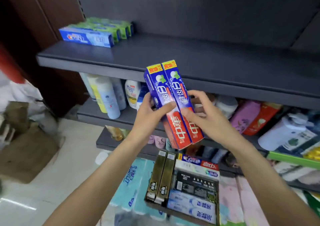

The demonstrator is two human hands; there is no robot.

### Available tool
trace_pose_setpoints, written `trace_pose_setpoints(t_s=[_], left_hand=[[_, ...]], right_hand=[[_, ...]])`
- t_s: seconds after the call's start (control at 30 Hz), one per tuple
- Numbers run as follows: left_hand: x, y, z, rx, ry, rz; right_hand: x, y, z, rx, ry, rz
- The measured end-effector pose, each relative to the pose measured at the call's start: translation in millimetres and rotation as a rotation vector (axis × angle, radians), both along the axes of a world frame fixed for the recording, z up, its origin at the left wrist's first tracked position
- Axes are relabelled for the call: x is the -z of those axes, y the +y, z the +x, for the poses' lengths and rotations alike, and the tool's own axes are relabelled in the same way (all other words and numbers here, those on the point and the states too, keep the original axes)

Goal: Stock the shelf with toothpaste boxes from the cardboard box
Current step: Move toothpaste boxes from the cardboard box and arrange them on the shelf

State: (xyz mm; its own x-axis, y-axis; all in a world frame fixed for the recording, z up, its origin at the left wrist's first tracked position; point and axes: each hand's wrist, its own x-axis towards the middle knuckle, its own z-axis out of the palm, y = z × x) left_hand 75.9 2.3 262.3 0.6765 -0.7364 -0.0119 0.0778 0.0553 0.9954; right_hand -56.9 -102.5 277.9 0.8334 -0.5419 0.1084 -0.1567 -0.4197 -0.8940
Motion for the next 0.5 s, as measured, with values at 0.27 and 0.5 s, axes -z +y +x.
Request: trace_pose_setpoints(t_s=[0.27, 0.5], left_hand=[[-77, -23, 68, 0.183, -0.063, -0.143], [-96, -44, 154, 0.211, 0.306, -0.164]], right_hand=[[-68, -33, 50, 0.0, -0.176, 0.243], [-84, -80, 105, 0.184, -0.222, 0.231]])
